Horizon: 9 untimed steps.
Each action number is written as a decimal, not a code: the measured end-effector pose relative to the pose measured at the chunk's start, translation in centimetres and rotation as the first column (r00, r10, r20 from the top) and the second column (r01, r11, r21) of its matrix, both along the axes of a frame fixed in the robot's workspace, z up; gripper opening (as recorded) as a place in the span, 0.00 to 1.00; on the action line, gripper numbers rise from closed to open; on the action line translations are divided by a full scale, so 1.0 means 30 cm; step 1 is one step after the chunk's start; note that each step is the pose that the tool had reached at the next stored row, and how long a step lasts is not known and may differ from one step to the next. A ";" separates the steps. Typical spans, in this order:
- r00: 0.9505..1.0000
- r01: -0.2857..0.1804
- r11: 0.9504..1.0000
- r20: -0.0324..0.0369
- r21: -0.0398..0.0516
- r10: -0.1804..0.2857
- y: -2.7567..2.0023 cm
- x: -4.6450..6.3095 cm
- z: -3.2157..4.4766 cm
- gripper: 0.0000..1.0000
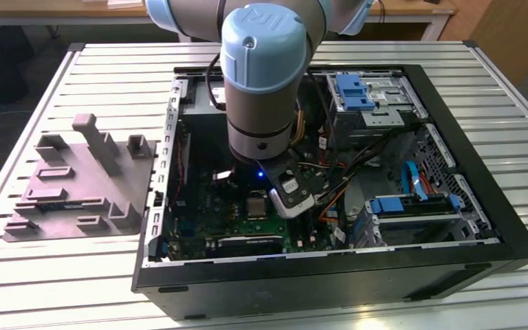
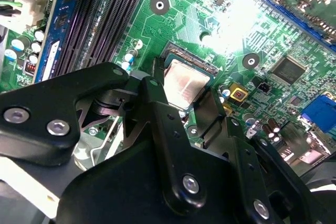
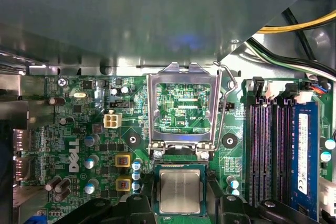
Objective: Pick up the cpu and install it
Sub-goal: 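Place the cpu into insertion slot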
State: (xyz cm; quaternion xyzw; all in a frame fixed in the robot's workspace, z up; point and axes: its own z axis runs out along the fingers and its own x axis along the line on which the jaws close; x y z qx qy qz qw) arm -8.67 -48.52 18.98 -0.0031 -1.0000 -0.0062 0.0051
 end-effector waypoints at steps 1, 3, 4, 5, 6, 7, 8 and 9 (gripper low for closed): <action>1.000 0.000 1.000 0.000 0.000 0.000 -0.001 0.000 0.000 0.47; 1.000 0.001 1.000 0.000 0.000 -0.001 -0.003 0.000 0.000 0.47; 1.000 0.002 1.000 0.000 0.000 -0.002 -0.003 0.000 -0.001 0.47; 1.000 0.002 1.000 0.000 0.000 -0.002 -0.003 0.000 -0.002 0.47; 1.000 0.003 1.000 0.000 0.000 -0.003 -0.003 0.000 -0.003 0.47; 1.000 0.003 1.000 0.000 -0.001 -0.003 -0.003 0.001 -0.005 0.47; 1.000 0.003 1.000 0.000 -0.001 -0.003 -0.003 0.001 -0.006 0.47; 1.000 0.004 1.000 0.000 -0.001 -0.004 -0.003 0.001 -0.008 0.47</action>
